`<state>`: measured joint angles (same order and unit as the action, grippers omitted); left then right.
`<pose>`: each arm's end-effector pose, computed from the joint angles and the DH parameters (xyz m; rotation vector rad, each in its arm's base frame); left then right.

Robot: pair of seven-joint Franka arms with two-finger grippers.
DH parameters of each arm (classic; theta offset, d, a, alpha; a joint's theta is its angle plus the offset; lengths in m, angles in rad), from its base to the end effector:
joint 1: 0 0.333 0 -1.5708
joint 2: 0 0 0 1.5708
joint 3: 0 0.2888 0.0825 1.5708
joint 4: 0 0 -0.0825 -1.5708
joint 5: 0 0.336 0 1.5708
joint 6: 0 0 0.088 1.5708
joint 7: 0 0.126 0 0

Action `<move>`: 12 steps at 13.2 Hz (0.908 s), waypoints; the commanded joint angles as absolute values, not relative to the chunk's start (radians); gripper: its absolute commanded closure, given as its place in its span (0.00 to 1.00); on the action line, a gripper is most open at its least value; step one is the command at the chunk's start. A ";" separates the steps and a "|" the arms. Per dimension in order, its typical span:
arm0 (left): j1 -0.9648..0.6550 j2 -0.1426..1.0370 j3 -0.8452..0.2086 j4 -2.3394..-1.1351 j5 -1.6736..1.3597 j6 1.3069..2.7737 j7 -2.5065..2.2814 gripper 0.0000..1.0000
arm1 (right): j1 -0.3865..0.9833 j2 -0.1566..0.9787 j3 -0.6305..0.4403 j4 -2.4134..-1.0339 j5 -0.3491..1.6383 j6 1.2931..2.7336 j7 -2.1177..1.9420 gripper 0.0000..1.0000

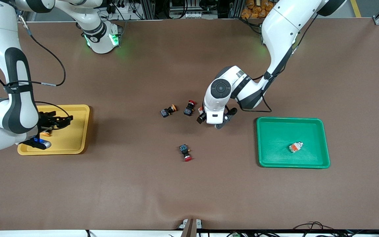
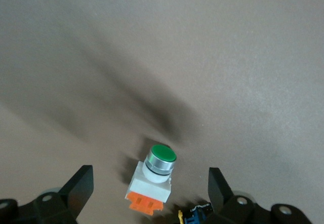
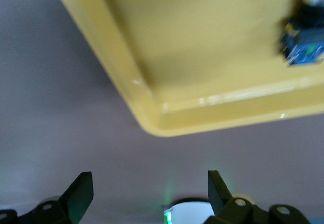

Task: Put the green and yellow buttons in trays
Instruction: 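Reach the left gripper to a second green button while the right gripper reaches yellow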

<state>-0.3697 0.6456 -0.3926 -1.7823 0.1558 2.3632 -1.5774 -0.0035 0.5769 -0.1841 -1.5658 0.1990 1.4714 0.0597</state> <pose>0.4524 -0.4057 0.2080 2.8676 1.1675 -0.1833 0.5427 -0.0662 0.2683 -2.8199 0.4271 0.9647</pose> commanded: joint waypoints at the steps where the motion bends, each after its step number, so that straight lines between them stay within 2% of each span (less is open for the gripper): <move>1: -0.382 0.659 -0.388 -1.805 0.181 2.439 -1.617 0.00 | 0.049 0.537 -0.187 -1.580 0.219 1.439 0.187 0.00; 8: -0.417 0.690 -0.385 -1.815 0.238 2.490 -1.612 0.00 | 0.155 0.512 -0.187 -1.591 0.399 1.390 0.437 0.00; 11: -0.416 0.709 -0.387 -1.815 0.281 2.502 -1.614 0.16 | 0.205 0.512 -0.187 -1.594 0.480 1.393 0.541 0.00; 12: -0.413 0.719 -0.388 -1.815 0.282 2.503 -1.614 0.30 | 0.228 0.512 -0.187 -1.597 0.494 1.396 0.573 0.00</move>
<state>-0.4102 0.7065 -0.3915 -1.8089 0.2510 2.4778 -1.5846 0.1931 0.5422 -0.1790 -1.5665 0.4561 1.3935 0.5083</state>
